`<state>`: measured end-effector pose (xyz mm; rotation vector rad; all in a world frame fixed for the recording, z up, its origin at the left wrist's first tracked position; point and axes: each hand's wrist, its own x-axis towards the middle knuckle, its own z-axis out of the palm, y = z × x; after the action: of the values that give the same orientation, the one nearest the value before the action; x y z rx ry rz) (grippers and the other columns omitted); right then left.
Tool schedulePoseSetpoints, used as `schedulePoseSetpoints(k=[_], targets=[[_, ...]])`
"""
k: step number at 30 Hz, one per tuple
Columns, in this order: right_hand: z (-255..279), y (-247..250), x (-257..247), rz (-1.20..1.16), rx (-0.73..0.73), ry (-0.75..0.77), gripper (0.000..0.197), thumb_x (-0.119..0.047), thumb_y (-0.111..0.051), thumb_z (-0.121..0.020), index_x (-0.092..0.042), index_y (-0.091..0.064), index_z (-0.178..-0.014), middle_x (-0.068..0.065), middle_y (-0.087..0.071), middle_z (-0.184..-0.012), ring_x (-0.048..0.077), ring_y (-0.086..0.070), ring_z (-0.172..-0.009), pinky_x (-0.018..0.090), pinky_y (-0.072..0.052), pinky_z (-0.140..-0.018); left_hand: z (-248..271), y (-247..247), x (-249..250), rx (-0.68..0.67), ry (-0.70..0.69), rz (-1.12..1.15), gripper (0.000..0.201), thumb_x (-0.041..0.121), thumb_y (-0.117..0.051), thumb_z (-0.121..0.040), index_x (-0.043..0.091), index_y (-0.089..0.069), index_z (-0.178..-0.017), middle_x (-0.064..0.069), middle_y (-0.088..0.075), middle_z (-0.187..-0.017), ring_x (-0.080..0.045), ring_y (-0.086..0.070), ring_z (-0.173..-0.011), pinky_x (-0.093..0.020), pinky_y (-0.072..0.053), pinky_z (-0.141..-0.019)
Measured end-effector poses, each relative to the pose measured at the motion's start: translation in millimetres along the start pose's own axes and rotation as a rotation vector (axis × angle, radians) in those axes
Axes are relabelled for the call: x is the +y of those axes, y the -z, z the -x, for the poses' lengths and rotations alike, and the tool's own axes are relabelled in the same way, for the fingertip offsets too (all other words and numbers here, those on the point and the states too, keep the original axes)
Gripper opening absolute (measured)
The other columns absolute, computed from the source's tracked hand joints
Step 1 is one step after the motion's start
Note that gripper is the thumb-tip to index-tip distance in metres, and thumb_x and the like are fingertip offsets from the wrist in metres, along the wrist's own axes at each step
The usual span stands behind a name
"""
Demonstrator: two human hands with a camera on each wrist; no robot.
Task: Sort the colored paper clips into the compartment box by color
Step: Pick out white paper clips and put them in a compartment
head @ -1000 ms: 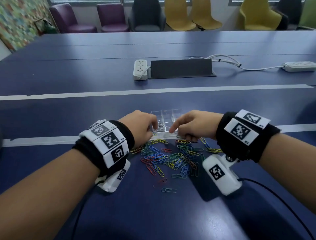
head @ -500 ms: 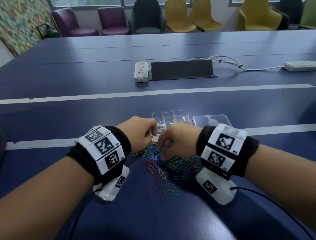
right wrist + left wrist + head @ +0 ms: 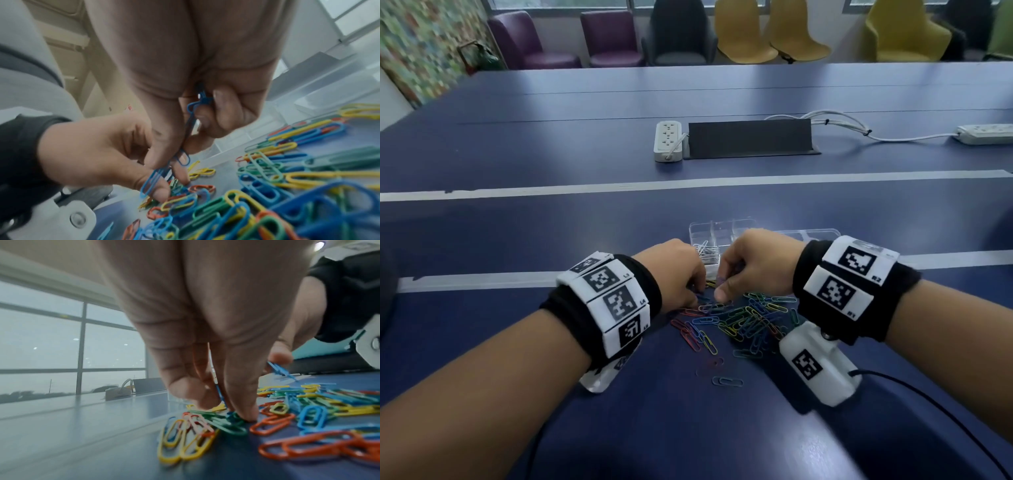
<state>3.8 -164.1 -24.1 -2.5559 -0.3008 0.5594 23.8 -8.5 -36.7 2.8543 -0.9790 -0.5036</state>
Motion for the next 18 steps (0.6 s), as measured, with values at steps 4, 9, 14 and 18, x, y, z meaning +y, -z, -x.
schedulePoseSetpoints(k=[4,9,14,18], targets=[[0.6,2.3,7.7,-0.084,-0.018,-0.071,0.019,-0.041,-0.075,-0.073,-0.03,-0.063,-0.063,-0.012,-0.06,-0.063,0.001,-0.052,-0.06,0.022,-0.042,-0.066,-3.2,-1.7,0.7,0.012,-0.018,-0.023,0.015,0.021,-0.065,-0.08,0.019,-0.074,-0.092,-0.001,-0.069,-0.1,-0.019,-0.062,-0.096,-0.03,-0.051,-0.086],[1.4,1.8,9.5,-0.2,-0.093,-0.117,0.018,-0.037,-0.067,-0.083,-0.02,-0.072,-0.078,-0.002,-0.069,-0.073,0.004,-0.048,-0.046,0.021,-0.04,-0.053,2.3,-4.1,-0.1,0.009,-0.007,-0.018,0.004,0.021,-0.06,-0.077,0.021,-0.062,-0.073,0.002,-0.06,-0.083,-0.017,-0.055,-0.08,-0.031,-0.051,-0.082],[-0.7,-3.5,10.0,-0.431,-0.093,-0.189,0.025,-0.019,-0.059,-0.089,0.003,-0.068,-0.095,0.017,-0.055,-0.072,0.018,-0.041,-0.052,0.024,-0.036,-0.046,5.0,-3.4,-0.2,-0.03,0.032,-0.006,0.021,0.024,-0.062,-0.076,0.026,-0.047,-0.061,0.009,-0.051,-0.071,-0.012,-0.048,-0.072,-0.024,-0.044,-0.069],[-1.2,-3.7,7.0,-0.736,-0.087,-0.289,0.023,-0.009,-0.043,-0.092,-0.005,-0.054,-0.072,0.01,-0.045,-0.064,0.02,-0.04,-0.051,0.02,-0.035,-0.041,6.2,0.2,1.6,-0.026,0.051,0.015,0.016,0.024,-0.064,-0.073,0.024,-0.052,-0.063,0.012,-0.048,-0.062,-0.005,-0.046,-0.059,-0.022,-0.04,-0.065]])
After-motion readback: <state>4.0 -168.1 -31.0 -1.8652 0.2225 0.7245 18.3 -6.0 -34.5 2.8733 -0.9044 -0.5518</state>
